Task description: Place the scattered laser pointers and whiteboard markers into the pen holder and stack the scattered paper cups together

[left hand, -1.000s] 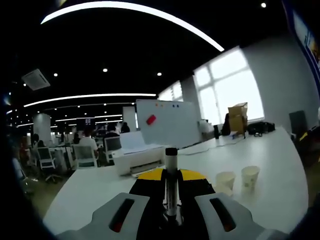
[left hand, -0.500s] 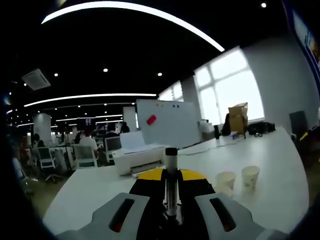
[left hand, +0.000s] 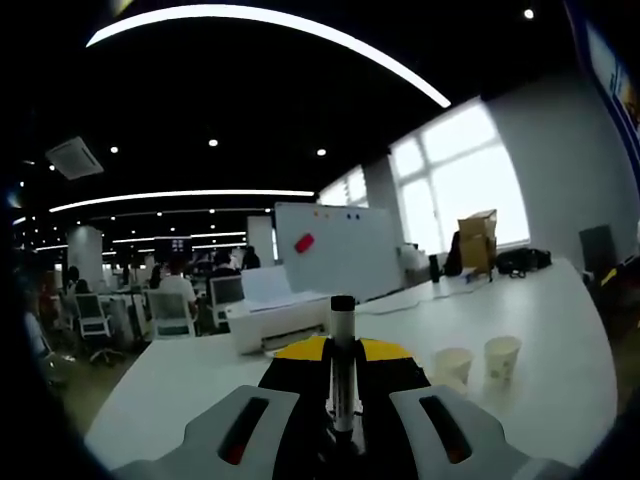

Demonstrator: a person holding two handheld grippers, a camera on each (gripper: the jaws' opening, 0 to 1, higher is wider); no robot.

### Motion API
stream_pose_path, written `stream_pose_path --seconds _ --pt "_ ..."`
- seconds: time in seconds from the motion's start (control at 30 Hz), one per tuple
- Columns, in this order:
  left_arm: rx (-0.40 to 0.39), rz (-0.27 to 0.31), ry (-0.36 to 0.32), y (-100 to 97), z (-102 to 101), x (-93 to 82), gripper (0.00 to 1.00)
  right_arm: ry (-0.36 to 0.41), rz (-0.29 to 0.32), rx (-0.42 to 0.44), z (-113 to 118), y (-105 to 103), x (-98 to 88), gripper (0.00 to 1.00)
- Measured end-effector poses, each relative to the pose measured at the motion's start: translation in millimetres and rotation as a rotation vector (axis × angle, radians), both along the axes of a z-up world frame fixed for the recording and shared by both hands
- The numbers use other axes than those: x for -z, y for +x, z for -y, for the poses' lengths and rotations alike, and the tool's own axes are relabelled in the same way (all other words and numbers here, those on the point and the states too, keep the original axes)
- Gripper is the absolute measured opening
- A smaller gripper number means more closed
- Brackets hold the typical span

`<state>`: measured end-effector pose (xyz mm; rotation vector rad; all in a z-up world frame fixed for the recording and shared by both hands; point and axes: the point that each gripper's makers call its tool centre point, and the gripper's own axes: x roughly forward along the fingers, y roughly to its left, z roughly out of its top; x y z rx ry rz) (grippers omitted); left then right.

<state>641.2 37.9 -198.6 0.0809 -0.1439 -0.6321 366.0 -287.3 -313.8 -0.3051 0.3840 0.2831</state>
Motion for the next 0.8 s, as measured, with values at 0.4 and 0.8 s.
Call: stream_pose_path --seconds 0.4,0.8 --pt "0.002 -0.007 -0.007 0.1 -1.3 0.2 0.14 0.001 0.000 -0.002 -0.9 -0.5 0.3 0.88" --pt "0.016 -0.024 -0.025 3.7 2.3 7.2 0.14 0.001 -0.001 0.003 0.9 -0.6 0.2 0.88"
